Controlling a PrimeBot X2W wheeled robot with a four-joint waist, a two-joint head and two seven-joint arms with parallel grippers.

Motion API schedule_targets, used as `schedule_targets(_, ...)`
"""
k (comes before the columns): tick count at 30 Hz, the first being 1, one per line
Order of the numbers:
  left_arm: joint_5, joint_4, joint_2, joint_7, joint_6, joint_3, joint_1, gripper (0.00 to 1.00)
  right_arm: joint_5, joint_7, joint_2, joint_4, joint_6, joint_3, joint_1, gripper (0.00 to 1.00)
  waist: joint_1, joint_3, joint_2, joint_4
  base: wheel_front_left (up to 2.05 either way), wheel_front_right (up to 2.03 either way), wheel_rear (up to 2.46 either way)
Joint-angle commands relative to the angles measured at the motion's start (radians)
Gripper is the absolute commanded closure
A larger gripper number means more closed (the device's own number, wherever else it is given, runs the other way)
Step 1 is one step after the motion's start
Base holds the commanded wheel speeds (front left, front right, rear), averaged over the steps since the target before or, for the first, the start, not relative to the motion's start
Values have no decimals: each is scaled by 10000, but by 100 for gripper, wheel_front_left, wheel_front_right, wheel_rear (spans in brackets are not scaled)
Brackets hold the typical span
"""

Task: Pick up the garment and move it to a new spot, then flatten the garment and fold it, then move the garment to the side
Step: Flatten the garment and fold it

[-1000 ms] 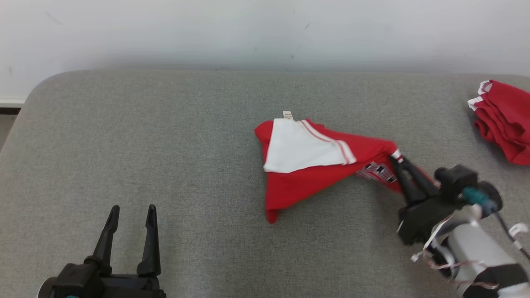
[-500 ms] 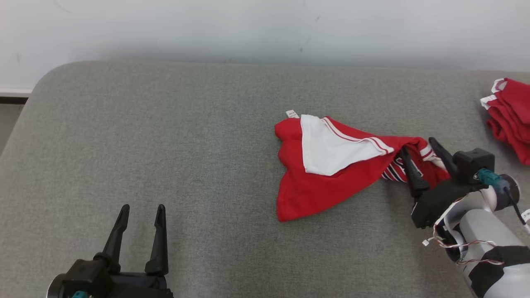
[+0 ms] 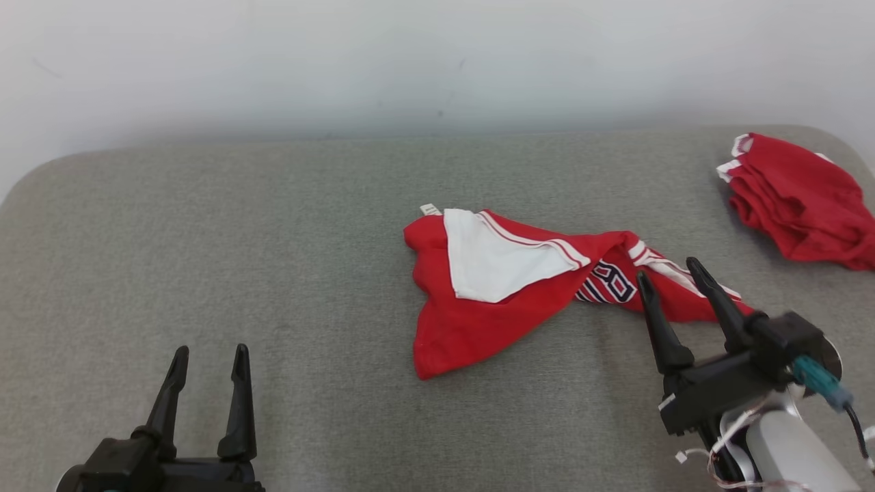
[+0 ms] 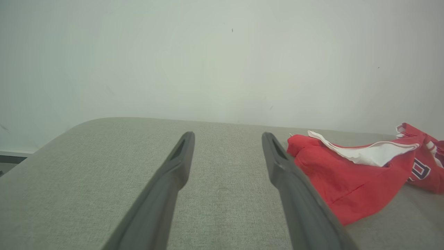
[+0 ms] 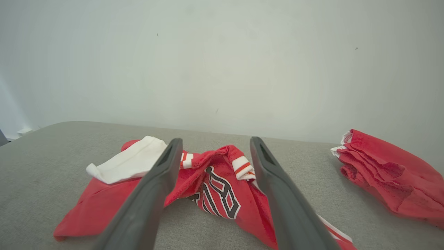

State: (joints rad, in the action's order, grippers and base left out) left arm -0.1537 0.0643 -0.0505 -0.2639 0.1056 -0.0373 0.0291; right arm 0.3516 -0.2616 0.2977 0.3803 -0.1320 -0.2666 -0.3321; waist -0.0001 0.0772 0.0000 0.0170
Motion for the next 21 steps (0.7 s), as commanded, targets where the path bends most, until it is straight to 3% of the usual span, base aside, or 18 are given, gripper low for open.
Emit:
schedule_targets(1,76,-40,-1,0,6,-58,-144,0,-95,-38,-96,-189,30,120,279,0,1,-114,0,-203,0,0,0)
schedule_targets(11,169,-111,-2,0,34,-147,-167,0,-1109,-21,-1035,-2633,31,1436,2415,0,1,-84,0,-391,0,0,0)
schedule_targets(21,248,-1,0,0,77,43,125,0,-1472,-22,-1393,-3097,31,1631,2845,0,1,88,0,-531,0,0,0)
